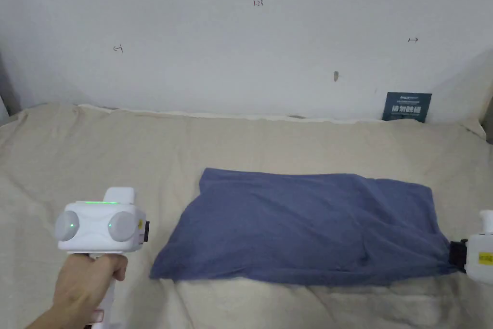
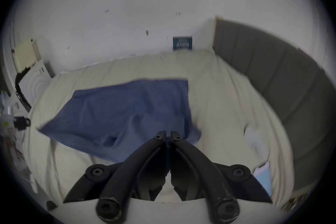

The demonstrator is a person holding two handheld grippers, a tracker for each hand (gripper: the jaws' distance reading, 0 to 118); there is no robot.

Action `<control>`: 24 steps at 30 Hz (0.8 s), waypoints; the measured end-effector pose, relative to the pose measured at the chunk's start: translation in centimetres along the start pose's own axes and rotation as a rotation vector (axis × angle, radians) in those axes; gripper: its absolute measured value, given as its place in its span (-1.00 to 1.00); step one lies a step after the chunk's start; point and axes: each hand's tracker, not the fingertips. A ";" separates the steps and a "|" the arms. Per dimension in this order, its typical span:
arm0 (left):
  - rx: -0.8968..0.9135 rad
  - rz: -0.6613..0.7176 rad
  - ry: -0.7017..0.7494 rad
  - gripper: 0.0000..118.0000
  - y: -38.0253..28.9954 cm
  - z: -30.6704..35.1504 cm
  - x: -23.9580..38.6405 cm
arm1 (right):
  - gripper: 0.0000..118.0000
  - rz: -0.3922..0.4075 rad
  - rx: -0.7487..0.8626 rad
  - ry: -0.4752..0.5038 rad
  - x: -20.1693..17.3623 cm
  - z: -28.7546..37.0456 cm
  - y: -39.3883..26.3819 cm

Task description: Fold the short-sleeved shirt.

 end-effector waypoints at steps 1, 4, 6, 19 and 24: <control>-0.030 0.012 0.009 -0.91 -1.4 0.2 -0.8 | -0.97 0.009 -0.003 0.000 0.3 0.4 -1.7; -0.045 0.009 -0.005 -0.91 -5.7 1.9 -3.2 | -0.97 0.085 -0.054 0.002 0.7 2.3 -6.4; -0.077 -0.023 -0.016 -0.91 -8.1 2.8 -4.1 | -0.97 0.084 -0.064 0.016 1.2 3.0 -8.3; -0.104 -0.007 -0.130 0.89 -4.8 -2.6 -1.4 | -0.97 0.045 -0.073 -0.004 1.3 1.5 -7.1; -0.102 -0.029 -0.065 0.90 -2.2 -9.4 1.0 | -0.97 0.027 -0.080 -0.002 1.3 0.4 -6.3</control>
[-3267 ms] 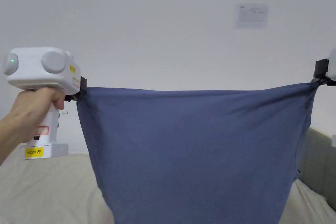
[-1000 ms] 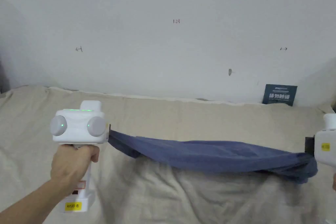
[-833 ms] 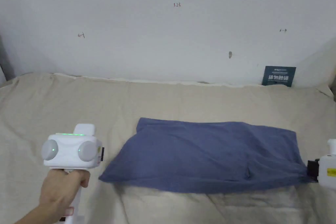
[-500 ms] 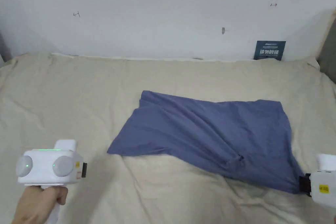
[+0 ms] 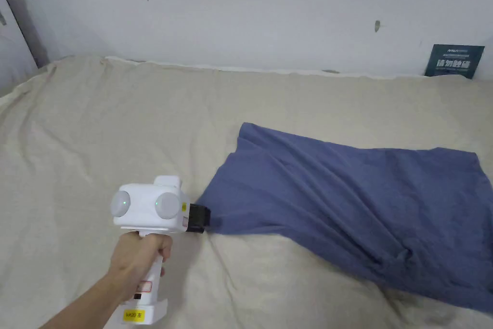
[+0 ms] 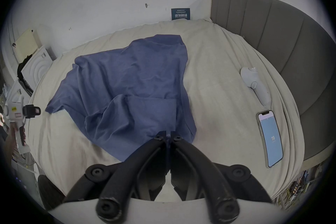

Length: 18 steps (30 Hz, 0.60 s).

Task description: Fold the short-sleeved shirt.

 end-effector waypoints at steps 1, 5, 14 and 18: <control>0.001 0.011 0.009 0.90 0.4 -1.3 0.2 | -0.97 0.000 -0.002 0.000 0.0 -0.2 0.1; -0.097 0.028 0.035 0.89 1.4 -4.4 1.3 | -0.97 0.007 -0.021 0.000 0.2 -0.8 0.3; -0.012 -0.013 -0.021 -0.99 2.7 1.9 1.6 | -0.97 0.030 0.003 0.010 0.0 -0.7 2.0; 0.003 0.017 -0.047 -0.99 3.8 5.0 1.2 | -0.97 0.045 0.062 -0.018 0.2 0.5 3.7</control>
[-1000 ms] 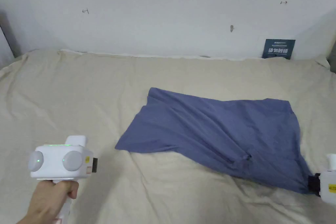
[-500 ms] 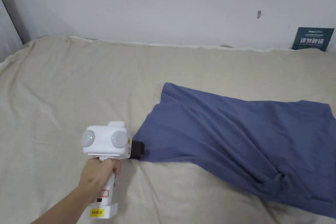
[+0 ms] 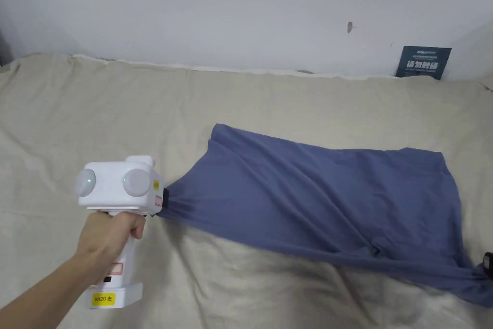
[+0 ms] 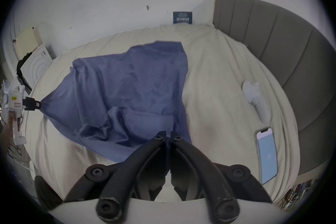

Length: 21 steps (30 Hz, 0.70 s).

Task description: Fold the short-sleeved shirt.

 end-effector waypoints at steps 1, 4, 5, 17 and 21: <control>0.010 -0.002 -0.007 -0.99 0.3 0.9 0.0 | -0.97 -0.004 0.017 -0.009 0.2 0.4 0.6; 0.053 -0.007 -0.013 -0.99 1.3 5.0 0.7 | -0.97 -0.010 0.064 -0.008 0.4 2.1 3.1; 0.074 -0.010 -0.020 -0.99 1.9 6.5 0.9 | -0.97 -0.006 0.088 -0.010 0.3 2.8 4.1; 0.416 -0.028 -0.005 -0.99 12.8 25.7 2.3 | -0.97 0.050 0.447 -0.064 -1.4 16.7 19.8; 0.508 -0.054 0.038 -0.99 16.4 32.0 2.5 | -0.97 0.050 0.533 -0.083 -1.5 22.3 24.6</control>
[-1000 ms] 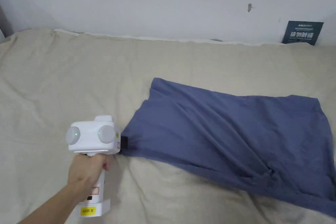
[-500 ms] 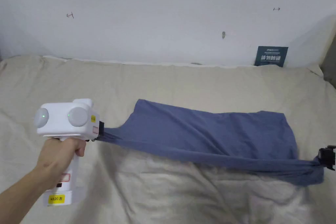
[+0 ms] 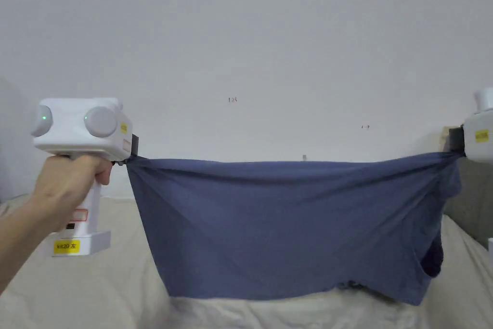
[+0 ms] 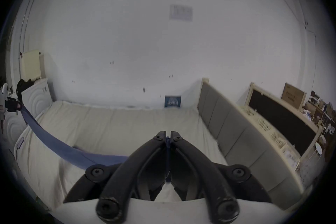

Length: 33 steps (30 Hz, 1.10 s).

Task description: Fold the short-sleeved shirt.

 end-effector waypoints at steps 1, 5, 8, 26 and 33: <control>0.022 -0.002 -0.004 -0.99 1.1 0.7 0.0 | -0.97 0.002 0.015 -0.008 0.0 0.4 1.4; 0.098 0.040 -0.004 -0.99 5.7 3.4 -0.7 | -0.97 -0.005 0.076 -0.027 -0.1 1.8 6.4; 0.149 0.037 0.006 -0.99 7.6 5.1 -0.8 | -0.97 -0.026 0.107 -0.023 -0.3 2.8 8.7; 0.171 0.045 0.073 -0.99 11.7 1.4 -0.8 | -0.97 0.026 0.164 -0.037 -2.6 0.0 14.5; 0.157 0.077 0.097 -0.99 13.5 -4.0 -0.1 | -0.97 0.054 0.151 -0.060 -4.0 -5.9 16.6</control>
